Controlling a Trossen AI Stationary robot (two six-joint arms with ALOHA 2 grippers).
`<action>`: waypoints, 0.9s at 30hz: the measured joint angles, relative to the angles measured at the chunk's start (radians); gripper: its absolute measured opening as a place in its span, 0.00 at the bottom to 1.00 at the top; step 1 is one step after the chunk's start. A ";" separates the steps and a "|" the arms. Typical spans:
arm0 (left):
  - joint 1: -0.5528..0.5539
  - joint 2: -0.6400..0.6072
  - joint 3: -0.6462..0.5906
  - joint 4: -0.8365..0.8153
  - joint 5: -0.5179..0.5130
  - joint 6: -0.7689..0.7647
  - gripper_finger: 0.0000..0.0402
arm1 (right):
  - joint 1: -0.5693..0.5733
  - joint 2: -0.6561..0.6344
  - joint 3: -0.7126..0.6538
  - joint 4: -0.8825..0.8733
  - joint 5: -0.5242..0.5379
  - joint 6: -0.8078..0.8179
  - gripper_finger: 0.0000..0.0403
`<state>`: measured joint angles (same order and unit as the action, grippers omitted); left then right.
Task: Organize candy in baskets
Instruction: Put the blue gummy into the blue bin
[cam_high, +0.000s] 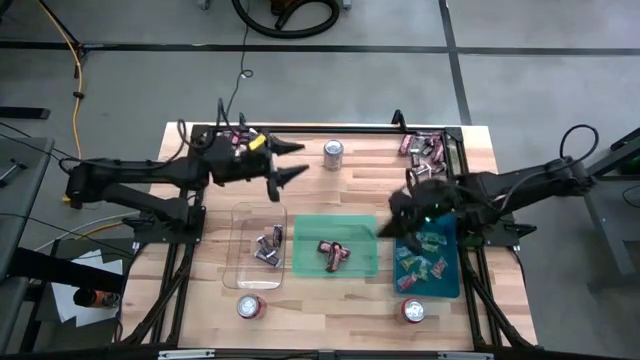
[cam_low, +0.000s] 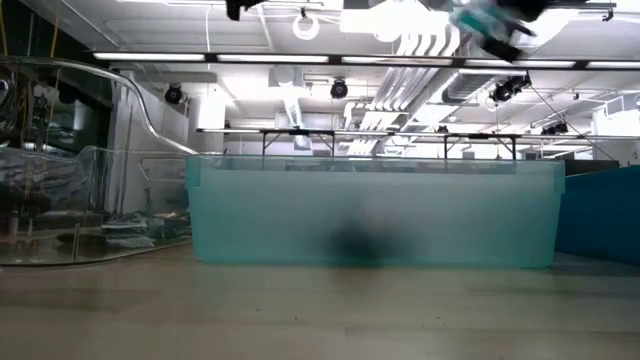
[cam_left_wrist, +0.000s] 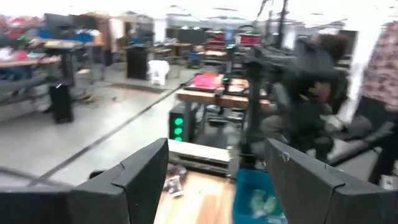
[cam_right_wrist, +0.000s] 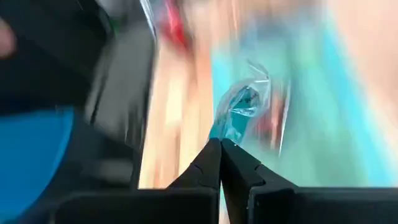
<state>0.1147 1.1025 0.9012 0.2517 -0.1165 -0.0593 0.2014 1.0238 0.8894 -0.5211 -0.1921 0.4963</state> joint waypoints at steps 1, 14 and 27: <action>0.013 -0.008 0.000 -0.010 -0.002 -0.012 0.63 | 0.025 0.000 0.000 -0.095 -0.003 0.058 0.00; 0.069 -0.022 0.000 -0.060 0.001 -0.095 0.63 | 0.341 0.003 -0.321 -0.209 -0.146 0.762 0.00; 0.069 -0.022 0.000 -0.076 0.001 -0.094 0.63 | 0.503 0.005 -0.368 -0.135 -0.156 0.799 0.00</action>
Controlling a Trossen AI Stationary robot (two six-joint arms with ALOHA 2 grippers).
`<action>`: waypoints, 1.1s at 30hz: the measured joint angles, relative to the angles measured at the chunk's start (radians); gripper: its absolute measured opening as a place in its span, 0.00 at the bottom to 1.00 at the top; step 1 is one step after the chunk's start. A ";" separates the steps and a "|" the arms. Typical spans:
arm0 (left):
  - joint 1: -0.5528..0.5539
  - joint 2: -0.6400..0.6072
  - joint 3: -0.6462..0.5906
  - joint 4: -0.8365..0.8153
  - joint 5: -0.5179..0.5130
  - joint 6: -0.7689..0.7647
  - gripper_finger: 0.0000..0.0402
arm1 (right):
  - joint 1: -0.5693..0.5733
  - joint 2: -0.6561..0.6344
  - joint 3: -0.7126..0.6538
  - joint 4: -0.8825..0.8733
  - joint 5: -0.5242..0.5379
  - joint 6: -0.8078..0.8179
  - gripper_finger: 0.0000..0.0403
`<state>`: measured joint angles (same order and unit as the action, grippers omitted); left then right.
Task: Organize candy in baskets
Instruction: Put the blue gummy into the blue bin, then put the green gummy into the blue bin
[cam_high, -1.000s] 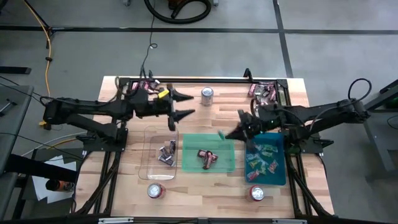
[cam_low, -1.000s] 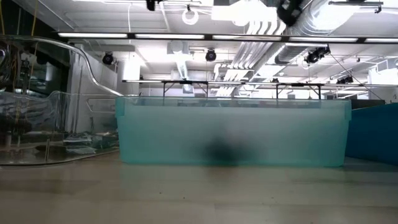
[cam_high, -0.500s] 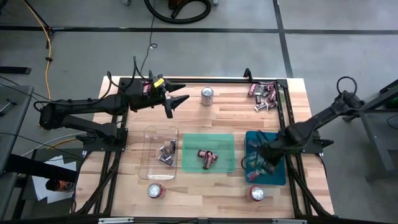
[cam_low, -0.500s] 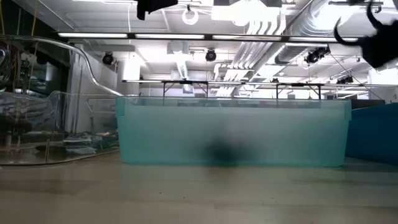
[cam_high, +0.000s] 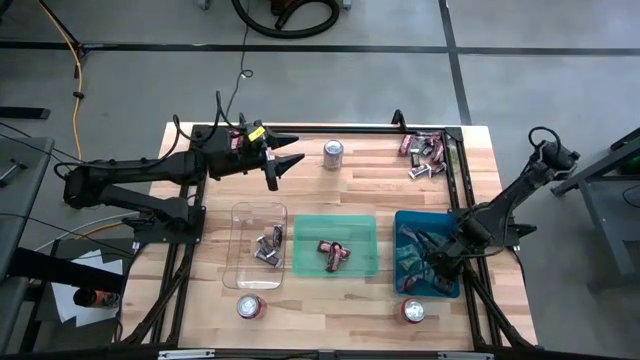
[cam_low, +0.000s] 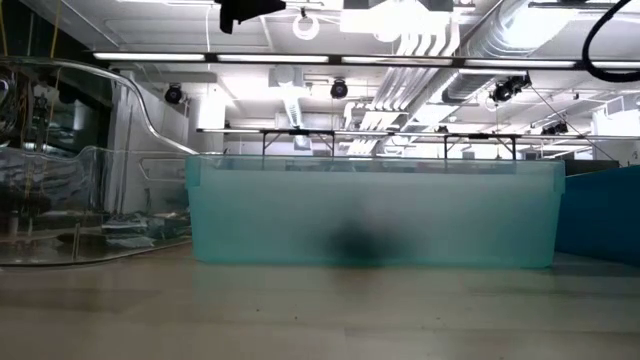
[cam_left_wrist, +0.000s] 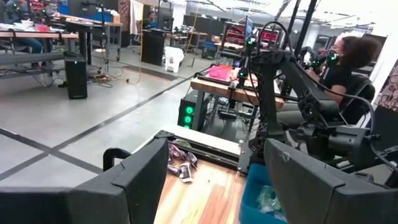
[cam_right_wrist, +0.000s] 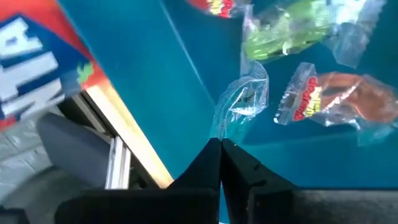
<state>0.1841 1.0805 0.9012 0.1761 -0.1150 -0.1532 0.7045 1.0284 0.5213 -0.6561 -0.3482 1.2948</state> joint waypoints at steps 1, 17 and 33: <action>0.000 0.000 0.000 0.000 0.000 0.000 0.63 | 0.007 0.000 0.000 0.001 0.005 -0.017 0.00; 0.000 0.000 0.000 0.002 0.000 0.000 0.63 | 0.012 0.045 0.000 -0.013 0.045 -0.088 0.03; 0.093 -0.055 -0.001 -0.017 0.005 0.000 0.63 | -0.023 0.020 0.004 0.160 -0.143 0.013 0.57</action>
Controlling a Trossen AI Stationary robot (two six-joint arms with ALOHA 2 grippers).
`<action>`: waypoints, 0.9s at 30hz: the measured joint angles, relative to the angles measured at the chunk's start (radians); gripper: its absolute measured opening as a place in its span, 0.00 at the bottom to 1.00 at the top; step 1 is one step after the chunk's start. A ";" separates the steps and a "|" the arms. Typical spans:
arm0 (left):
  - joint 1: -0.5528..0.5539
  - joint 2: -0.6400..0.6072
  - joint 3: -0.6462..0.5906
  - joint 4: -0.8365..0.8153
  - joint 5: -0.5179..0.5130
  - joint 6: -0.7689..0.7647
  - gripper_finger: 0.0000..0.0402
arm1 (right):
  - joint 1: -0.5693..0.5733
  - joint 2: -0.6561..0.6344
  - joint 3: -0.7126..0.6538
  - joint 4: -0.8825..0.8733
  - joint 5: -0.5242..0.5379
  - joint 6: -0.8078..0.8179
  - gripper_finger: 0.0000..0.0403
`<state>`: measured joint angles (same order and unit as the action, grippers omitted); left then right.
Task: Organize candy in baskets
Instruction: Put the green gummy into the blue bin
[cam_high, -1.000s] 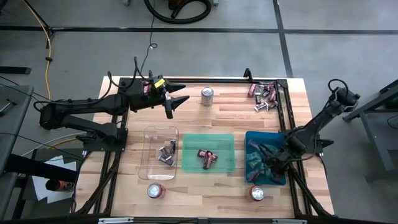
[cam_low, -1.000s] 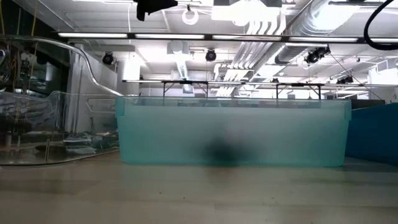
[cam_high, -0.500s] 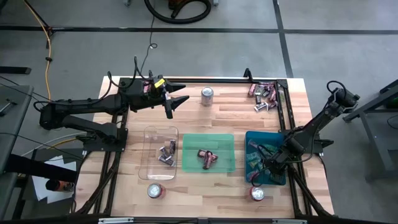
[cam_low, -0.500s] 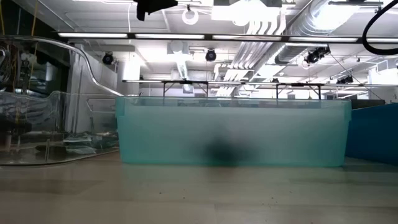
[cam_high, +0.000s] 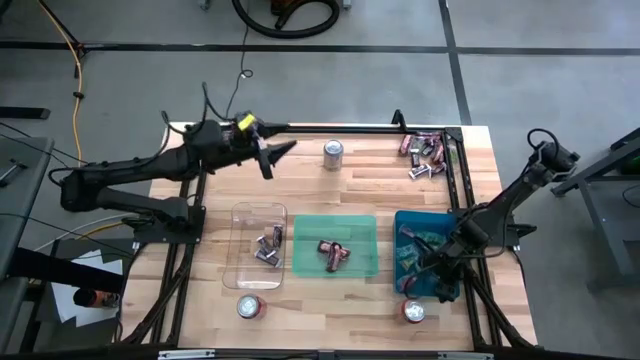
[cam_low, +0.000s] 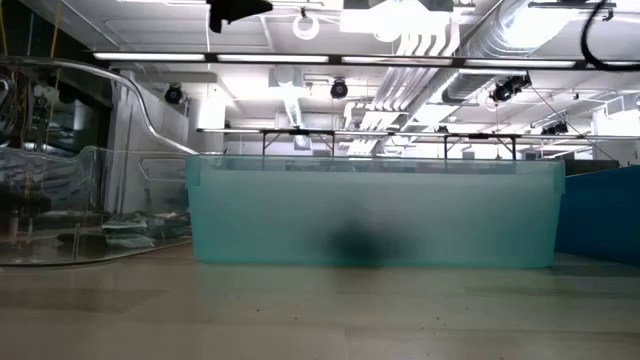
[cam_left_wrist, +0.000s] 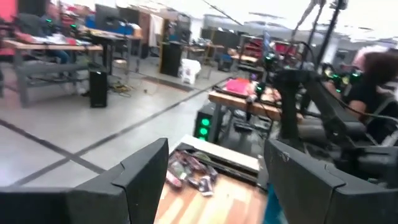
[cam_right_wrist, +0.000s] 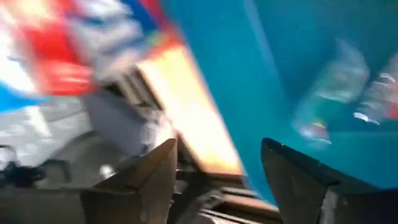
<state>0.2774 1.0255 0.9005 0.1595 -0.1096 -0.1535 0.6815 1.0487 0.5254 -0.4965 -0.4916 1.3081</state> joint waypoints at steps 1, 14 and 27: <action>0.020 -0.010 0.000 -0.018 0.008 0.000 0.63 | -0.011 -0.010 0.011 0.008 0.012 0.002 0.58; 0.285 -0.015 0.000 -0.182 0.263 -0.046 0.63 | -0.458 -0.032 0.451 -0.250 0.839 -0.306 0.59; 0.408 0.033 0.000 -0.184 0.394 -0.028 0.63 | -1.382 0.254 0.524 -0.469 0.916 -0.458 0.59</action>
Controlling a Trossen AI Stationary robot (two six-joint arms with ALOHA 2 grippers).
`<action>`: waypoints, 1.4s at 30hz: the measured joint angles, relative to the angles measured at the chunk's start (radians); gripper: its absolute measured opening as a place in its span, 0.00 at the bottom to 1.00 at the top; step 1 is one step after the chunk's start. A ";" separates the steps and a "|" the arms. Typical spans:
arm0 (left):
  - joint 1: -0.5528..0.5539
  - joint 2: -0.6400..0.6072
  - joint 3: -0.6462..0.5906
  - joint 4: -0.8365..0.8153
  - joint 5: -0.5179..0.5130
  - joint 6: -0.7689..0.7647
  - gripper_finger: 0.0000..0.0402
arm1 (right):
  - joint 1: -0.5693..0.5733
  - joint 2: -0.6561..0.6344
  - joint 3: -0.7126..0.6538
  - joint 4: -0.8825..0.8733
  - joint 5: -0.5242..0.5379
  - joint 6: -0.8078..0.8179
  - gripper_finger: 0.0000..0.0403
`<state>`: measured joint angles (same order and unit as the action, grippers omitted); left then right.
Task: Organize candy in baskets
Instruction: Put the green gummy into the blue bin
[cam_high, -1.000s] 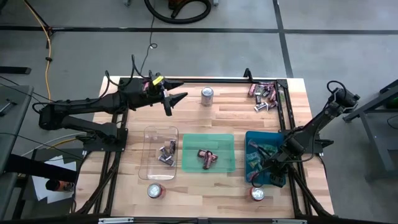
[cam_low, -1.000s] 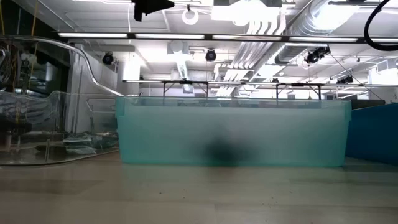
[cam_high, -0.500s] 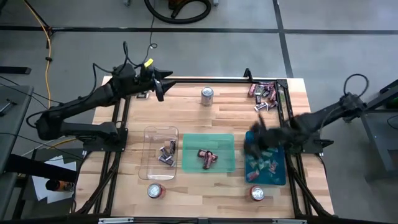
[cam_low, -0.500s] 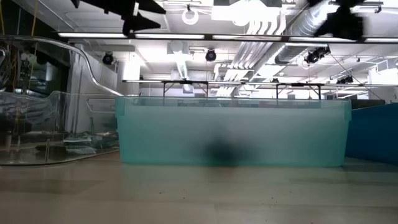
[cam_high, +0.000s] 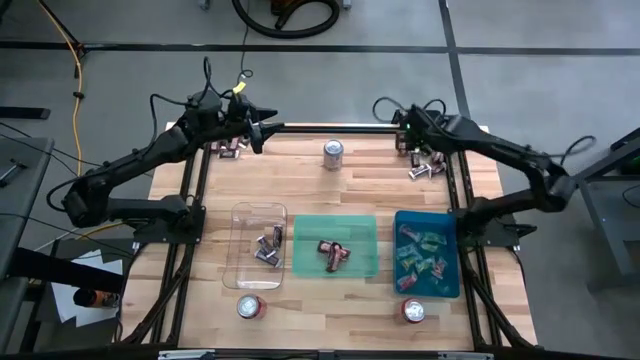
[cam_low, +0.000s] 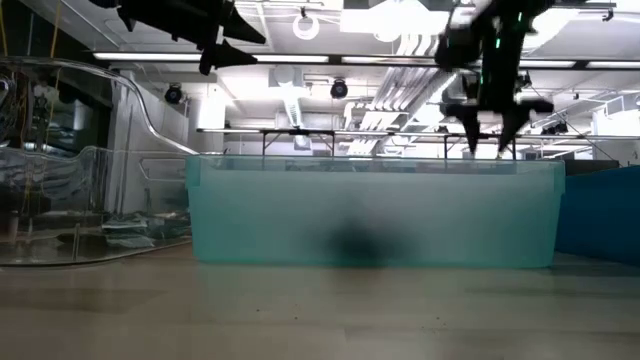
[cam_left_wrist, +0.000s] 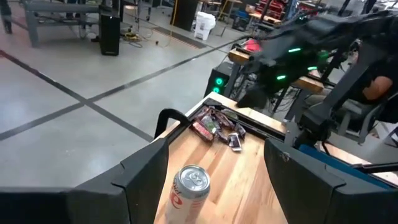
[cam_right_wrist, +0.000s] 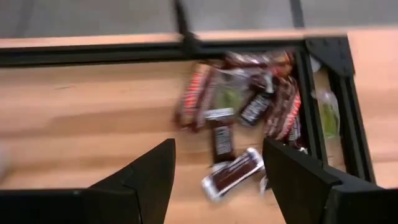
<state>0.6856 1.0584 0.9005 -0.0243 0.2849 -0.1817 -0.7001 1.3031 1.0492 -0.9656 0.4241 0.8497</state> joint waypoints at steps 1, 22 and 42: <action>0.002 0.000 0.000 0.000 0.000 0.000 0.63 | -0.046 0.022 -0.020 0.030 -0.017 -0.019 0.59; 0.002 0.000 0.000 -0.008 -0.096 -0.025 0.63 | -0.282 0.352 -0.089 0.330 -0.092 -0.020 0.51; 0.002 0.000 0.000 -0.010 -0.097 -0.027 0.63 | -0.327 0.362 -0.091 0.358 -0.171 0.004 0.23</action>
<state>0.6876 1.0580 0.9005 -0.0342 0.1875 -0.2089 -1.0271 1.6646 0.9581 -0.6080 0.2536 0.8536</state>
